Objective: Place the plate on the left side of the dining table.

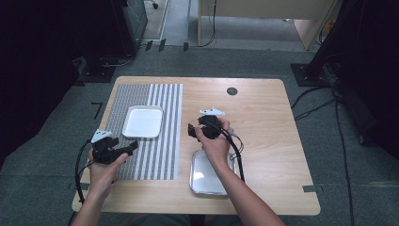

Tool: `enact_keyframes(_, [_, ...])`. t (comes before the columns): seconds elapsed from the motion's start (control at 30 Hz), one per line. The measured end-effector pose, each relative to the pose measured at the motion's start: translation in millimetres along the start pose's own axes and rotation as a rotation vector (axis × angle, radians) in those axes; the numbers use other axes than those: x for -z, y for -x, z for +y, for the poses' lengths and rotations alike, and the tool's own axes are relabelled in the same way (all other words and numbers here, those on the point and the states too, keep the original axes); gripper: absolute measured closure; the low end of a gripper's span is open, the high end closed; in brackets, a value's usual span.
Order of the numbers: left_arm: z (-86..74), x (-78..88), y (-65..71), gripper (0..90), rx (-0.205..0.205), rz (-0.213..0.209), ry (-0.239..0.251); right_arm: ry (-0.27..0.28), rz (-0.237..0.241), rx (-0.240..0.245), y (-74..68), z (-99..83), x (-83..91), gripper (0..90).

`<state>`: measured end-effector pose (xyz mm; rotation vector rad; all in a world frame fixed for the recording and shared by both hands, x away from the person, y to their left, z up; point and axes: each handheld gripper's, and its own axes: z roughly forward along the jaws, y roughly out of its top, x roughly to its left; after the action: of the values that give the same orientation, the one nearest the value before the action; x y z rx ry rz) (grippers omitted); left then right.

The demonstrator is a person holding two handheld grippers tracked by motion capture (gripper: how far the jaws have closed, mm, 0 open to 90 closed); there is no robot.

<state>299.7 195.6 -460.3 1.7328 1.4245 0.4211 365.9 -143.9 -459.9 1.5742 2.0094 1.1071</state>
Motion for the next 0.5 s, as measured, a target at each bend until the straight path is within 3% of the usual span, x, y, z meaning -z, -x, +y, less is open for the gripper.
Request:
enact_keyframes(0.13, [-7.2,2.9,1.3,13.8,-0.016,0.002,-0.003,0.005,-0.013,0.012,9.3,-4.5,11.2,24.7])
enact_keyframes(0.23, [-13.1,2.7,2.2,13.8,-0.037,0.029,-0.018,0.012,-0.028,0.018,16.2,-8.7,20.0,24.7])
enact_keyframes(0.33, [-18.1,1.0,1.3,13.9,-0.032,0.034,-0.050,0.021,-0.040,0.023,23.1,-12.4,28.7,24.8])
enact_keyframes(0.5, [-24.1,2.4,-2.8,13.9,-0.007,0.024,-0.050,0.037,-0.038,0.008,32.5,-17.3,41.1,24.4])
